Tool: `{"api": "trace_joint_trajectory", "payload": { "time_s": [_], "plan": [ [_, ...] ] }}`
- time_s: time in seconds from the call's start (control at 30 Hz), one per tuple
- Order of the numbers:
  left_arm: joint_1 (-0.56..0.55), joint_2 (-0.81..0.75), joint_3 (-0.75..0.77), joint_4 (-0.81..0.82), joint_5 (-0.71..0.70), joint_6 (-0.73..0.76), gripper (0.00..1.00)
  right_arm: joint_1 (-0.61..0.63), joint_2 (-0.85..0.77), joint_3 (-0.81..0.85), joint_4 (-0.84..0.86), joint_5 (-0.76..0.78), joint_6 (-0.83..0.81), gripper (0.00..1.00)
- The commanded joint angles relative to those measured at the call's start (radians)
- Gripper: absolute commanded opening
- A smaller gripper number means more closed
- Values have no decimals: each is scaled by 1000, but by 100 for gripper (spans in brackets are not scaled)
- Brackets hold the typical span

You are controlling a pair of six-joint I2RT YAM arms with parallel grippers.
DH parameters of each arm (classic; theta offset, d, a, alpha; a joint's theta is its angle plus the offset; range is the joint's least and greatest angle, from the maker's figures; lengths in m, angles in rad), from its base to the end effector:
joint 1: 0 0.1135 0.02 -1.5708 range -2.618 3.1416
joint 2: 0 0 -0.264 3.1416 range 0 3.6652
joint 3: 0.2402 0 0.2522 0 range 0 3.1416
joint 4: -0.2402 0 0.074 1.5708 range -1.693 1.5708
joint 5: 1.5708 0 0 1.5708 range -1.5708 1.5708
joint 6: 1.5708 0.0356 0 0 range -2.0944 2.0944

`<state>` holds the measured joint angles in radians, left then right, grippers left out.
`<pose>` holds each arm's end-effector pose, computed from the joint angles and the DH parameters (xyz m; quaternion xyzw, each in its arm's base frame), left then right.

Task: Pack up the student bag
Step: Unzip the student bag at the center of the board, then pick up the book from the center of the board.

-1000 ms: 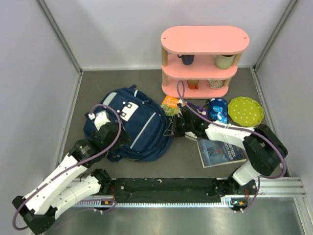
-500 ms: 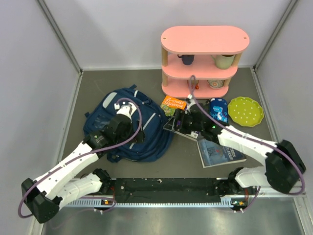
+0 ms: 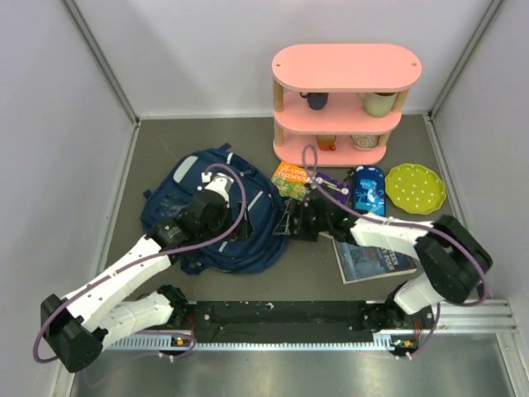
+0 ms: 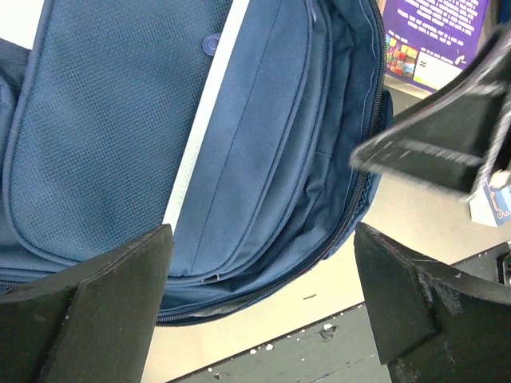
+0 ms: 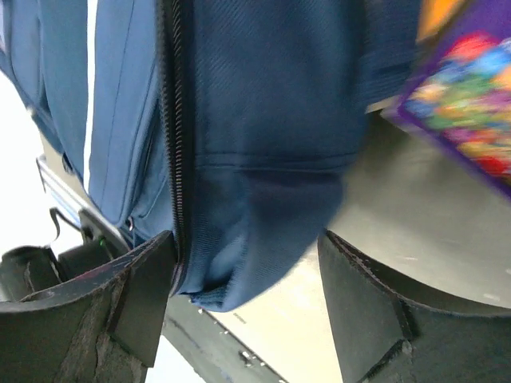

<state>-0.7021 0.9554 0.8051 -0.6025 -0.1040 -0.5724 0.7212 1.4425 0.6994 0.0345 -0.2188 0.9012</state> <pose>0.1540 -0.1255 0.2769 0.0388 0.9157 -0.1980 0.3476 0.2125 0.1971 0.1830 0.0357 0.9035 0.3695 0.2141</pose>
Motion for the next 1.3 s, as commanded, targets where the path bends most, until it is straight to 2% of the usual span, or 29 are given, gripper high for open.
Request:
{"api": "trace_joint_trajectory", "payload": {
  "time_s": [0.0,0.07,0.13,0.23,0.4,0.5,0.53,0.57,0.63,0.67,0.77,0.9,1.1,1.27],
  "plan": [
    [-4,-40,25,7,-37,11,99,116,129,144,97,-82,27,69],
    [-4,-46,32,-5,-52,12,99,133,151,160,119,-94,24,66],
    [-4,-53,35,-17,-66,14,99,135,121,160,64,-55,18,69],
    [-4,-70,29,-11,-86,17,98,130,-3,131,-57,94,-41,80],
    [-4,-55,23,72,-48,40,98,46,-215,6,-149,216,-48,82],
    [-5,14,77,104,22,49,98,-8,-356,-47,-277,334,-19,83],
    [-8,57,88,116,38,51,98,-46,-445,-60,-315,366,-4,86],
    [-13,75,98,148,65,54,98,-57,-489,-86,-411,443,57,91],
    [-45,142,134,191,90,81,98,-89,-588,-112,-496,518,119,91],
    [-59,172,150,228,99,92,98,-94,-681,-132,-578,585,196,97],
    [-117,296,242,259,147,143,98,-111,-824,-149,-678,628,283,99],
    [-183,452,373,361,263,221,98,-115,-892,-123,-928,639,412,99],
    [-198,710,540,451,427,240,98,-115,-959,-132,-1146,647,600,99],
    [-212,838,611,529,553,246,98,-115,-1053,-136,-1372,685,775,99]
  ]
}}
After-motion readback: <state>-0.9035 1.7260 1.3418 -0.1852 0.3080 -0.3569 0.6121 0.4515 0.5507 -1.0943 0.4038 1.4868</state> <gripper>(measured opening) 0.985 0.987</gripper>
